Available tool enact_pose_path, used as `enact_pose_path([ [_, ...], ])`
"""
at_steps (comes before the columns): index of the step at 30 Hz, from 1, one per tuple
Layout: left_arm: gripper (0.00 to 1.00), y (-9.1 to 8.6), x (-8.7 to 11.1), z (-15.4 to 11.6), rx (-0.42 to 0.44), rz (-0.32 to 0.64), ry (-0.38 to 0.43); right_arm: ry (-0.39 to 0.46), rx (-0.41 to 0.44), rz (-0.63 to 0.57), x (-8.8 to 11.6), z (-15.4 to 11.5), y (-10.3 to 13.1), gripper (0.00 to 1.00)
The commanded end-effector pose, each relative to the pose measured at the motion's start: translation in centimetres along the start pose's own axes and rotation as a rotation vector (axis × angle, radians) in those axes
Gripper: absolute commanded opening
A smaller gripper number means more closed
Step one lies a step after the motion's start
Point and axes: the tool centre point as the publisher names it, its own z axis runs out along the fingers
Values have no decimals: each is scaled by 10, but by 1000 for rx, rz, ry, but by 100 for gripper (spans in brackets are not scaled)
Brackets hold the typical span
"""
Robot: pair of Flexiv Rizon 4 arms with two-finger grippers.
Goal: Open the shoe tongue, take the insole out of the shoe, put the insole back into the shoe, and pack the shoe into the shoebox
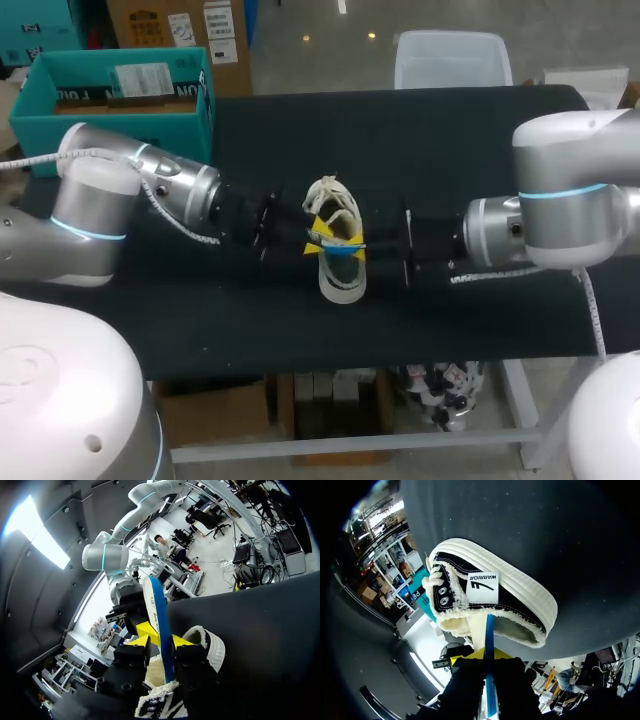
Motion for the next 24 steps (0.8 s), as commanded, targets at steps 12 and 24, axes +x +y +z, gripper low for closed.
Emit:
enact_pose_path([
  [12, 0, 30, 9, 7, -44, -56, 33, -26, -8, 21, 5, 11, 24, 0],
  [24, 0, 40, 10, 8, -62, -81, 30, -37, -6, 45, 4, 15, 32, 0],
])
